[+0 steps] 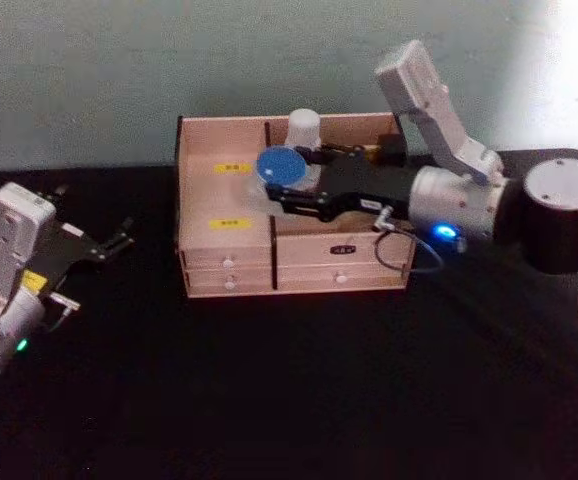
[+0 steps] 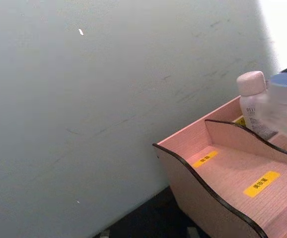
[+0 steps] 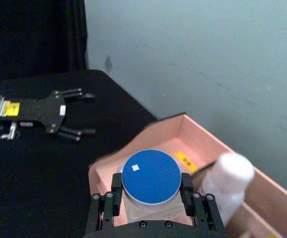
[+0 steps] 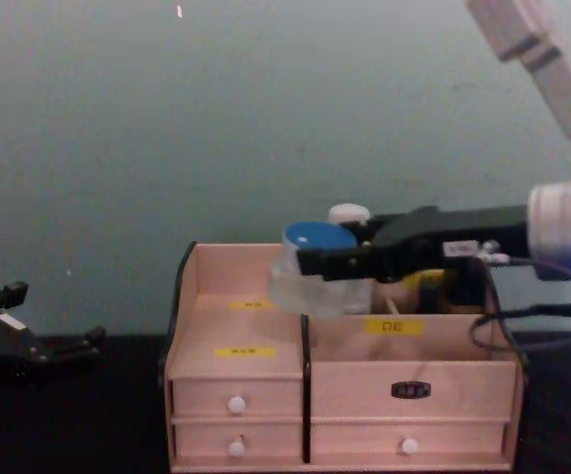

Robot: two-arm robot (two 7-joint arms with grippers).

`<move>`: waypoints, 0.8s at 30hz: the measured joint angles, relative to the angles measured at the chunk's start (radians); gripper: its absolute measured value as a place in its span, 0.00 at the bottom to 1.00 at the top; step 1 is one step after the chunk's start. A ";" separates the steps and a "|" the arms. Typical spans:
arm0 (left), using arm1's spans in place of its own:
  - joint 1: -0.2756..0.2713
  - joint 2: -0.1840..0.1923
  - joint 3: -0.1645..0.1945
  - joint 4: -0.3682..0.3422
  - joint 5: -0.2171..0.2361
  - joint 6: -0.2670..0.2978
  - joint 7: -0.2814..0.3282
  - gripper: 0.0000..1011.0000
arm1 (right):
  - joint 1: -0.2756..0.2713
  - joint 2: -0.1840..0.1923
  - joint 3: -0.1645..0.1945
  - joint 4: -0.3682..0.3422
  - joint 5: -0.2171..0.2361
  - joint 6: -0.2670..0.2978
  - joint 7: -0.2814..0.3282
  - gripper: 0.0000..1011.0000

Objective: Pick up the facial cleanser and watermelon frost from the table and place them into the tiered storage box.

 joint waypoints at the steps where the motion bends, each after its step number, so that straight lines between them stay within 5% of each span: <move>1: 0.000 0.000 0.000 0.000 0.000 0.000 0.000 0.99 | 0.016 -0.016 -0.006 0.022 -0.003 -0.003 0.003 0.70; 24: 0.000 0.000 0.000 0.000 0.000 0.000 0.000 0.99 | 0.163 -0.199 -0.056 0.332 -0.045 -0.061 0.031 0.70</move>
